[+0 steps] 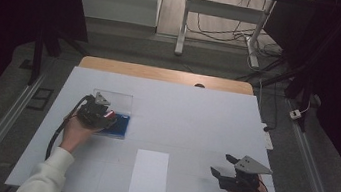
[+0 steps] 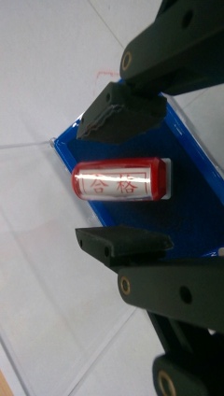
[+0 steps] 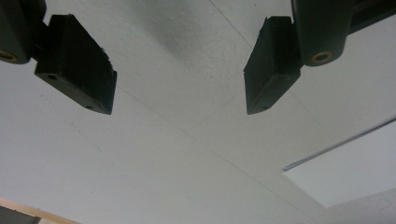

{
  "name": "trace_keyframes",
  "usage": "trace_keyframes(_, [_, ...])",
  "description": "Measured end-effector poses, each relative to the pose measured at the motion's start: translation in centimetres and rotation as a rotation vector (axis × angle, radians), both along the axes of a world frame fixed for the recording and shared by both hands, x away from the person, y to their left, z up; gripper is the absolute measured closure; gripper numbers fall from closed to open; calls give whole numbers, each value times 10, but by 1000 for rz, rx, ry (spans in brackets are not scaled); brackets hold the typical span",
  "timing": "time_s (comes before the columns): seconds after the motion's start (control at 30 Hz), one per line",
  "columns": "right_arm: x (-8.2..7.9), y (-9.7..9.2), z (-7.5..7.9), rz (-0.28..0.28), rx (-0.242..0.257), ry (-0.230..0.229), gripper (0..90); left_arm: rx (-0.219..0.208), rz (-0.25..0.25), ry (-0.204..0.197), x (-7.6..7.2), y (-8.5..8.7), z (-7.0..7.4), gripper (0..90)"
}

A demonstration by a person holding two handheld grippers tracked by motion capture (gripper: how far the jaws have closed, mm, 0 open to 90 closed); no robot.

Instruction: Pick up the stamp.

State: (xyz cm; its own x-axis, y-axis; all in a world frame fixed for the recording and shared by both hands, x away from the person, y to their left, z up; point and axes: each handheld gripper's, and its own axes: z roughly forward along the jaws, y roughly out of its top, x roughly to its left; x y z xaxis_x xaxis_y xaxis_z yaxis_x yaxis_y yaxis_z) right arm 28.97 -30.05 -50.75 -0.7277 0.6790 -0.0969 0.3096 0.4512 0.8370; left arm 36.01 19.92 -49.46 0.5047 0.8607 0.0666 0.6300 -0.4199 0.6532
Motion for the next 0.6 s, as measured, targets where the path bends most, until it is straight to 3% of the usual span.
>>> trace_keyframes(0.4, [0, 0, -1, 3, 1, 2, 254, -17, -17, -3, 1, 2, -3, 667])
trace_keyframes(0.6, [0, 0, -2, 8, -2, 2, 260, -14, -24, -3, 0, 0, -2, 696])
